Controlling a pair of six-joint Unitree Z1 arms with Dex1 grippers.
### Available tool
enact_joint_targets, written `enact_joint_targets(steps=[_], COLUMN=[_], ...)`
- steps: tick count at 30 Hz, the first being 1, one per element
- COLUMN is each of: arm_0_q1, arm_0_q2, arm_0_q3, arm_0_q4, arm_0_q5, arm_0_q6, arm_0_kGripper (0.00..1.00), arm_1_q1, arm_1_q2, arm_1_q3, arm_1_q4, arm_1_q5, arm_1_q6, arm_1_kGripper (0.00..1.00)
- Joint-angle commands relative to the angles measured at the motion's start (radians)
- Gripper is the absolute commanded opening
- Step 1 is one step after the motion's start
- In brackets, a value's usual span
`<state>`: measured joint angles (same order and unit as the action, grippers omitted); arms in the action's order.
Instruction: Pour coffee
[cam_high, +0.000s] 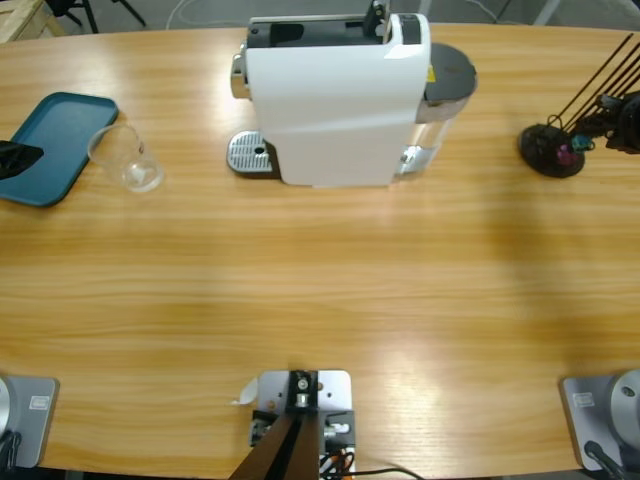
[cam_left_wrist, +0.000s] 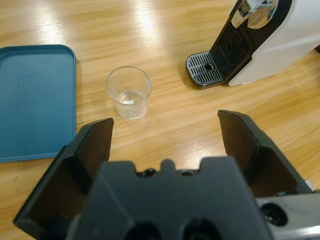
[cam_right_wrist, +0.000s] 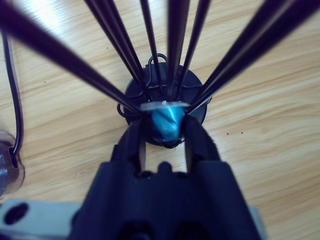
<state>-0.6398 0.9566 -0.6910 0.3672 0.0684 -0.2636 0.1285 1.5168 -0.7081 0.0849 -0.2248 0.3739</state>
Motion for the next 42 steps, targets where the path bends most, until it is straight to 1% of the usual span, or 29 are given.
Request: enact_joint_targets(steps=[1,7,11,14,15,17,19,23,30,32,35,38,40,42], arm_0_q1=[-0.008,-0.008,-0.008,-0.008,-0.008,-0.008,-0.008,-0.008,-0.008,-0.008,-0.008,-0.008,-0.008,-0.008], arm_0_q2=[-0.012,-0.012,-0.012,-0.025,-0.036,-0.038,-0.038,-0.036,-0.047,-0.045,-0.044,-0.041,-0.035,-0.034], arm_0_q3=[0.044,0.044,0.044,0.042,0.044,0.045,0.045,0.045,0.045,0.047,0.052,0.058,0.062,0.068], arm_0_q4=[-0.011,-0.011,-0.011,-0.011,-0.012,-0.014,-0.017,-0.018,-0.020,-0.022,-0.030,-0.041,-0.051,-0.065], arm_0_q5=[0.016,0.016,0.016,0.012,0.010,0.010,0.010,0.008,0.007,0.005,-0.017,-0.039,-0.060,-0.079], arm_0_q6=[-0.005,-0.005,-0.005,-0.005,-0.005,-0.005,-0.005,-0.005,-0.005,-0.005,-0.003,-0.002,0.003,0.014], arm_0_kGripper=[0.899,0.899,0.899,0.903,0.916,0.972,0.996,0.996,0.996,1.000,1.000,1.000,1.000,0.992], arm_1_q1=[0.008,0.008,0.018,0.040,0.049,0.071,0.082,0.099,0.140,0.185,0.345,0.498,0.596,0.667], arm_1_q2=[0.041,0.032,-0.032,-0.098,-0.115,-0.140,-0.163,-0.214,-0.293,-0.327,-0.350,-0.352,-0.346,-0.314], arm_1_q3=[0.016,0.016,0.010,-0.004,-0.019,-0.046,-0.069,-0.161,-0.322,-0.347,-0.373,-0.402,-0.423,-0.435], arm_1_q4=[-0.010,-0.005,0.026,0.093,0.117,0.158,0.185,0.267,0.464,0.496,0.508,0.521,0.517,0.513], arm_1_q5=[-0.028,-0.028,-0.030,-0.041,-0.049,-0.068,-0.074,-0.085,-0.116,-0.111,-0.073,-0.001,0.047,0.125], arm_1_q6=[0.013,0.014,0.014,0.013,0.013,0.013,0.013,-0.003,-0.030,-0.074,-0.222,-0.356,-0.474,-0.637], arm_1_kGripper=[0.000,0.000,0.000,0.000,0.000,0.000,0.000,0.000,0.000,0.000,0.000,0.000,0.000,0.000])
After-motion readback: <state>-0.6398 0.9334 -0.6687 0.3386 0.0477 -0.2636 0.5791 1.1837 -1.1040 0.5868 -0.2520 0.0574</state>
